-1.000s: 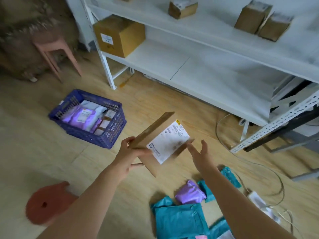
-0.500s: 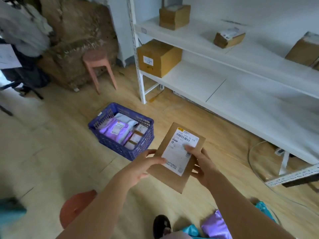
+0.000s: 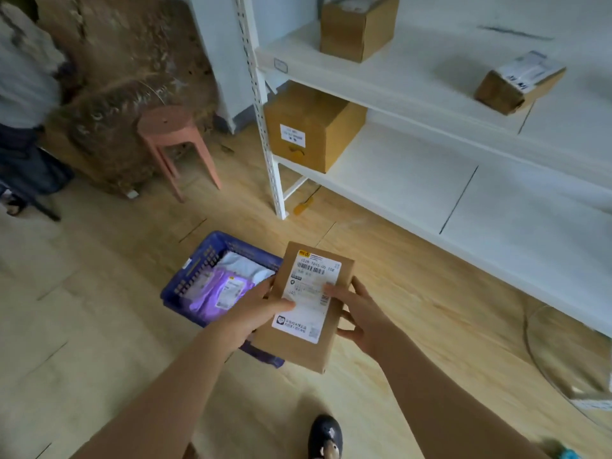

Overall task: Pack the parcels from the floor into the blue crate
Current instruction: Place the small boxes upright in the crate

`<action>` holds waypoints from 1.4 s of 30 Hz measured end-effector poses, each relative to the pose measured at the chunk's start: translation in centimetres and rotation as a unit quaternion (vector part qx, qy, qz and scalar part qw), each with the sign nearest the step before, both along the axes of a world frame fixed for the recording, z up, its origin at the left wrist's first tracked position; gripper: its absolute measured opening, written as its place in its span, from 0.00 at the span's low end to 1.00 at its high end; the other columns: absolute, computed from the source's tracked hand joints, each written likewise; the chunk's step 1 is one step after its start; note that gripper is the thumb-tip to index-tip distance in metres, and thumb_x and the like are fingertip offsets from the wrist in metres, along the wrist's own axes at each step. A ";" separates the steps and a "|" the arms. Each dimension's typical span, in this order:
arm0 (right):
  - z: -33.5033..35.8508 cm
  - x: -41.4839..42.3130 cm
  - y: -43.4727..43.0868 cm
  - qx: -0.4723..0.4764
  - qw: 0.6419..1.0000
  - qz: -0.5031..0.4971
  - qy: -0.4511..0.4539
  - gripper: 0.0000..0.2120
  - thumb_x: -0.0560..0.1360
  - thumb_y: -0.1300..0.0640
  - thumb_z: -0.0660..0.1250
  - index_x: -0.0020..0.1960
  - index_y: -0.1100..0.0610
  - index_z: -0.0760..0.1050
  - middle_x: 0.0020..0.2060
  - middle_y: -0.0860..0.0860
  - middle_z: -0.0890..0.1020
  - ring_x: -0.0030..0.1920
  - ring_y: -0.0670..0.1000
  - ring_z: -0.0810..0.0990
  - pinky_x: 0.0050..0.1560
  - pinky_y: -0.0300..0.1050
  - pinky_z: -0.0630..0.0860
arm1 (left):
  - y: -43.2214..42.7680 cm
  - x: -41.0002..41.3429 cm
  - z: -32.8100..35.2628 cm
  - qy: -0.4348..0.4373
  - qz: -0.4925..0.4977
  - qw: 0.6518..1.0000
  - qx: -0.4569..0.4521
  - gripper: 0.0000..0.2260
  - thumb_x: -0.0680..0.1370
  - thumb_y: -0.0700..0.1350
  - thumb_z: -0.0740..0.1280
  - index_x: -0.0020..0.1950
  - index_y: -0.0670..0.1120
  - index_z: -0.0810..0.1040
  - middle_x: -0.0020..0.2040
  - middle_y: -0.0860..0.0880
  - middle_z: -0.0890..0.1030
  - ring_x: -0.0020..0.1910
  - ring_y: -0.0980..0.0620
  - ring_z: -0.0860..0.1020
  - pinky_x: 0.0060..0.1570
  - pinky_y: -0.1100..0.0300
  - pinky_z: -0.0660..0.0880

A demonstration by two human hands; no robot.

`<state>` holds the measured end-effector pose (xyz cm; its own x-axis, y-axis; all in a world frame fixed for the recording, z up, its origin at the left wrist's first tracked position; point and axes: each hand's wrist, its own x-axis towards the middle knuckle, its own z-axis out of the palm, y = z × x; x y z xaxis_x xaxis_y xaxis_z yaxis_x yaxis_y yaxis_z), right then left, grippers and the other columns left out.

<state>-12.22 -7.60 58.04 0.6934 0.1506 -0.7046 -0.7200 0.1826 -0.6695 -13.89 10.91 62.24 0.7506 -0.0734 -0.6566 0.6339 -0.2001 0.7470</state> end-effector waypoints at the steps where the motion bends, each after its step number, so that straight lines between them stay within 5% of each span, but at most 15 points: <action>1: -0.3 1.5 0.8 0.001 1.000 0.001 0.003 0.32 0.70 0.55 0.72 0.69 0.40 0.64 0.58 0.45 0.78 0.59 0.50 0.75 0.65 0.61 0.68 | 0.7 1.7 -0.4 0.002 0.000 1.000 -0.001 0.15 0.77 0.37 0.65 0.62 0.51 0.72 0.55 0.49 0.81 0.47 0.54 0.79 0.39 0.62 0.74; 7: -3.3 8.5 5.4 -0.002 0.999 -0.007 0.041 0.32 0.72 0.55 0.71 0.71 0.42 0.62 0.59 0.47 0.78 0.59 0.51 0.76 0.65 0.59 0.69 | 5.1 9.9 -4.2 0.052 0.004 0.999 0.015 0.23 0.75 0.38 0.66 0.68 0.51 0.68 0.57 0.45 0.81 0.53 0.48 0.80 0.46 0.55 0.77; 10: -5.7 11.2 7.5 -0.005 0.999 -0.019 0.042 0.20 0.74 0.65 0.65 0.63 0.51 0.70 0.50 0.48 0.81 0.47 0.49 0.79 0.49 0.45 0.77 | 6.9 13.5 -7.2 0.068 0.004 0.997 0.037 0.23 0.74 0.37 0.66 0.67 0.50 0.68 0.55 0.43 0.81 0.52 0.45 0.80 0.54 0.48 0.76; 13: -8.9 13.5 10.5 -0.028 0.997 -0.051 0.051 0.18 0.74 0.69 0.63 0.60 0.54 0.70 0.50 0.51 0.81 0.43 0.49 0.80 0.36 0.39 0.75 | 8.8 16.8 -10.8 0.092 0.004 0.994 0.059 0.22 0.73 0.36 0.66 0.65 0.48 0.68 0.53 0.43 0.80 0.49 0.46 0.80 0.48 0.52 0.75; 15: -12.3 14.9 13.1 -0.044 0.995 -0.067 0.066 0.24 0.73 0.69 0.64 0.67 0.56 0.67 0.56 0.55 0.80 0.51 0.54 0.80 0.45 0.45 0.79 | 10.5 19.2 -13.9 0.114 -0.012 0.991 0.072 0.21 0.73 0.36 0.66 0.64 0.48 0.68 0.51 0.44 0.80 0.47 0.48 0.79 0.41 0.56 0.74; 18: -18.4 16.4 17.0 -0.074 0.986 -0.099 0.109 0.28 0.72 0.68 0.65 0.70 0.55 0.65 0.57 0.57 0.80 0.55 0.59 0.80 0.57 0.57 0.77 | 13.3 22.0 -19.5 0.145 -0.055 0.984 0.084 0.20 0.73 0.37 0.67 0.63 0.48 0.70 0.53 0.45 0.80 0.50 0.47 0.79 0.45 0.55 0.74; 23: -27.5 17.0 21.0 -0.125 0.966 -0.134 0.181 0.20 0.73 0.70 0.61 0.63 0.56 0.69 0.51 0.53 0.80 0.51 0.57 0.80 0.47 0.49 0.79 | 16.6 23.8 -29.3 0.200 -0.117 0.969 0.089 0.17 0.71 0.38 0.68 0.59 0.46 0.75 0.52 0.45 0.82 0.51 0.47 0.80 0.49 0.54 0.74; 25: -30.7 16.7 22.0 -0.165 0.957 -0.127 0.203 0.23 0.73 0.67 0.60 0.66 0.54 0.67 0.52 0.52 0.79 0.49 0.54 0.79 0.39 0.43 0.76 | 16.8 23.8 -32.9 0.227 -0.131 0.962 0.079 0.17 0.70 0.39 0.68 0.58 0.45 0.76 0.51 0.45 0.83 0.49 0.49 0.80 0.44 0.57 0.74; 28: -35.0 16.4 22.9 -0.220 0.937 -0.115 0.244 0.28 0.73 0.63 0.58 0.73 0.51 0.60 0.59 0.53 0.78 0.52 0.55 0.78 0.40 0.44 0.73 | 16.4 23.4 -37.5 0.270 -0.128 0.953 0.056 0.09 0.74 0.36 0.66 0.51 0.47 0.76 0.45 0.48 0.81 0.42 0.53 0.78 0.38 0.60 0.72; 31: -38.4 16.3 23.2 -0.236 0.923 -0.121 0.279 0.28 0.74 0.64 0.56 0.72 0.50 0.59 0.57 0.53 0.78 0.48 0.54 0.78 0.38 0.43 0.72 | 16.0 22.7 -41.4 0.301 -0.151 0.940 0.053 0.13 0.70 0.41 0.70 0.54 0.47 0.76 0.49 0.44 0.81 0.50 0.46 0.78 0.59 0.50 0.72; 33: -40.5 16.3 23.4 -0.251 0.914 -0.107 0.300 0.30 0.74 0.63 0.57 0.74 0.49 0.55 0.59 0.54 0.77 0.51 0.56 0.78 0.41 0.45 0.72 | 15.7 22.4 -43.4 0.314 -0.165 0.934 0.043 0.19 0.70 0.42 0.71 0.61 0.46 0.75 0.56 0.41 0.80 0.57 0.41 0.77 0.64 0.47 0.69; 38: -44.1 16.0 24.2 -0.283 0.877 -0.089 0.378 0.33 0.72 0.59 0.58 0.75 0.51 0.50 0.65 0.57 0.72 0.63 0.61 0.74 0.62 0.57 0.73 | 14.9 21.7 -47.4 0.349 -0.142 0.926 0.040 0.21 0.70 0.40 0.70 0.63 0.45 0.72 0.53 0.47 0.78 0.46 0.52 0.75 0.50 0.55 0.71; 42: -44.2 15.8 24.8 -0.318 0.867 -0.072 0.376 0.36 0.73 0.57 0.59 0.76 0.51 0.46 0.68 0.58 0.69 0.63 0.61 0.72 0.63 0.58 0.72 | 14.4 21.7 -48.8 0.323 -0.166 0.930 0.060 0.19 0.74 0.35 0.65 0.65 0.42 0.71 0.63 0.48 0.76 0.62 0.46 0.73 0.57 0.56 0.67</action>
<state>3.57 17.20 13.88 -0.0181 -0.4849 -0.8744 -0.9971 0.0731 -0.0200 7.84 25.31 13.44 0.1448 -0.1271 -0.9813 0.8309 -0.5229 0.1903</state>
